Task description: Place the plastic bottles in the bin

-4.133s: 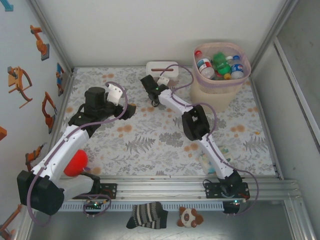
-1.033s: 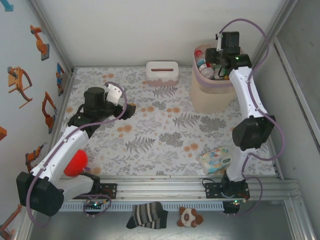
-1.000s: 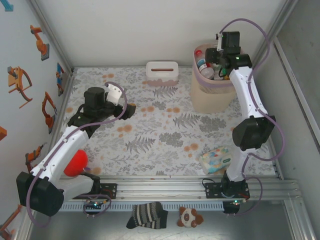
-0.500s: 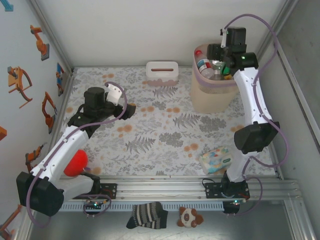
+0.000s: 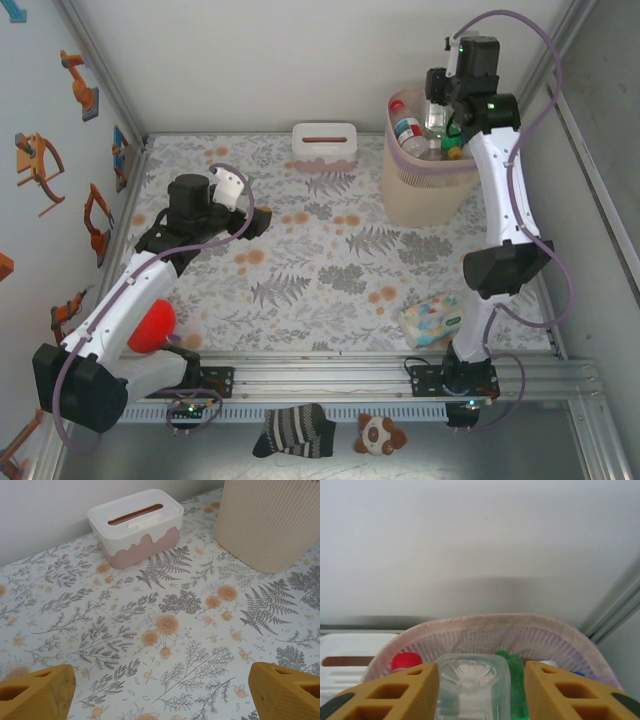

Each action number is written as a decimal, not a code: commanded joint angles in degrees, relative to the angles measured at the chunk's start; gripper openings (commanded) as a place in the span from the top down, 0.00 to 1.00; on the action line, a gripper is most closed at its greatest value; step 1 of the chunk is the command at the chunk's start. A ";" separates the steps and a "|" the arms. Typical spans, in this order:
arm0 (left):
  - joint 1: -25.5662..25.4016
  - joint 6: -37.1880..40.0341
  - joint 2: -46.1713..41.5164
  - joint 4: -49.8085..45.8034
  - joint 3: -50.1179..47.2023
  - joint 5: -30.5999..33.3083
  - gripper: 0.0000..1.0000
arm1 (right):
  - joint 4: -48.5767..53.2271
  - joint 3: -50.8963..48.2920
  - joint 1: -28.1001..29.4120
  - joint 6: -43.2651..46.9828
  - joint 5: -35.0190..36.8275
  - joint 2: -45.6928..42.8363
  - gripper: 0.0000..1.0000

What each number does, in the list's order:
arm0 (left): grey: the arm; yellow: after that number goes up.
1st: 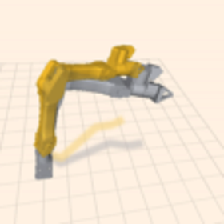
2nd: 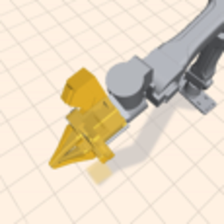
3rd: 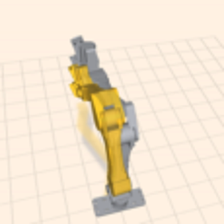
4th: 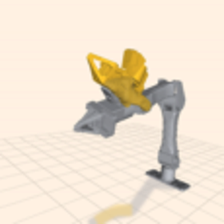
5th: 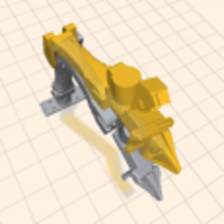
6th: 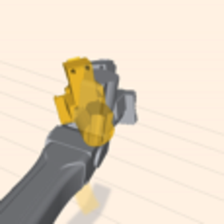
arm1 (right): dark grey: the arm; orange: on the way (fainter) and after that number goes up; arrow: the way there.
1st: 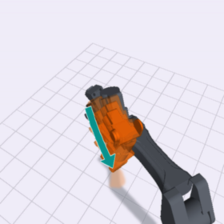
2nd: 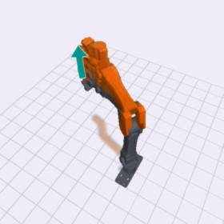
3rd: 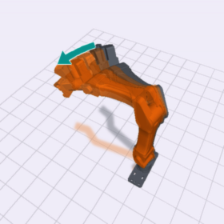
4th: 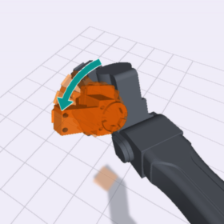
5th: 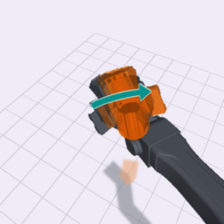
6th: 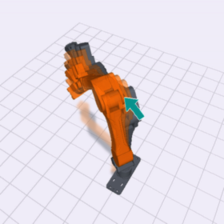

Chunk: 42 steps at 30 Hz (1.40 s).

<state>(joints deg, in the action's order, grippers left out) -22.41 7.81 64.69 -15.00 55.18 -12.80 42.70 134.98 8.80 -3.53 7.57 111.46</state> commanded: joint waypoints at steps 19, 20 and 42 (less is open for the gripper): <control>0.22 0.45 -0.97 -0.09 1.07 0.32 0.11 | 2.36 -5.88 -0.10 1.08 0.23 6.58 0.65; 0.27 0.45 -1.12 -0.11 0.99 0.49 0.11 | 2.01 -6.24 -0.07 0.87 0.27 6.66 0.66; 0.35 0.36 -1.13 0.16 0.98 0.27 0.11 | -10.95 -18.70 -0.01 -2.35 2.42 -8.19 0.65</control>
<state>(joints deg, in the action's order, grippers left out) -22.41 7.79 64.69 -15.00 55.18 -12.45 29.78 114.17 8.80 -4.82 9.06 106.87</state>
